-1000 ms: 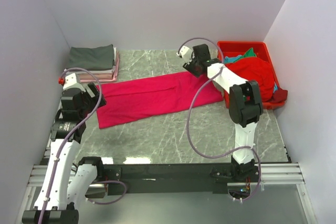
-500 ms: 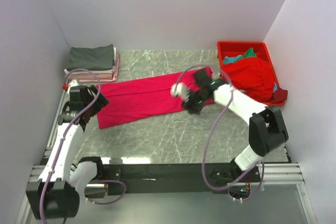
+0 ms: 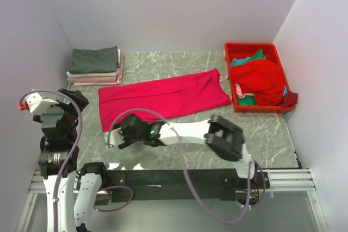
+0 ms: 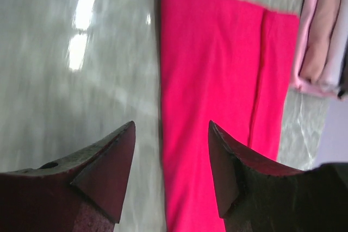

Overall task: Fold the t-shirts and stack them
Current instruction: Fold the tshirt

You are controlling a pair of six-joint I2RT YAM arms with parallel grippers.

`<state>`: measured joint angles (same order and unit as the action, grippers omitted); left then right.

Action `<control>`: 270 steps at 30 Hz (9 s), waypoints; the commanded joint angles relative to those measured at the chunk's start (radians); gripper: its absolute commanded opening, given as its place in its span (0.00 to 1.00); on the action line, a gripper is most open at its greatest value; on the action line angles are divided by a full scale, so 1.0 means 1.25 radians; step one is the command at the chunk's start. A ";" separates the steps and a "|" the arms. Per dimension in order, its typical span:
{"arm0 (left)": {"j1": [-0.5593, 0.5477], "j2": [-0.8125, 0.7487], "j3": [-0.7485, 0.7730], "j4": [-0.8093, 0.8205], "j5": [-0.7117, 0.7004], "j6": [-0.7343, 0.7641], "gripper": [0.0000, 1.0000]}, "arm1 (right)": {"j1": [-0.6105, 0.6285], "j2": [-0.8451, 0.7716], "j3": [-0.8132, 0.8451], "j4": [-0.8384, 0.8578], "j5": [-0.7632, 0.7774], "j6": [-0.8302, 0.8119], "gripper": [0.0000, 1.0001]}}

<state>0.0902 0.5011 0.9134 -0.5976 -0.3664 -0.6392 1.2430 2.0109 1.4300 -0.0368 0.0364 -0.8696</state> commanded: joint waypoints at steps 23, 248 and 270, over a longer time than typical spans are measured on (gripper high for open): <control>-0.011 -0.014 0.035 -0.062 0.046 0.027 0.95 | 0.017 0.302 0.238 0.108 0.172 0.072 0.27; -0.137 0.905 0.051 -0.079 0.504 0.217 0.01 | -0.617 -0.506 -0.199 -0.717 -0.818 -0.256 0.77; -0.507 0.338 -0.372 0.123 0.729 -0.289 0.01 | -0.439 -0.708 -0.500 -0.631 -0.592 -0.417 0.82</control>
<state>-0.4690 0.9401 0.4606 -0.5205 0.4988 -0.8921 0.6983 1.1446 0.8112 -0.7780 -0.6777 -1.3483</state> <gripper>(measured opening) 0.014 0.815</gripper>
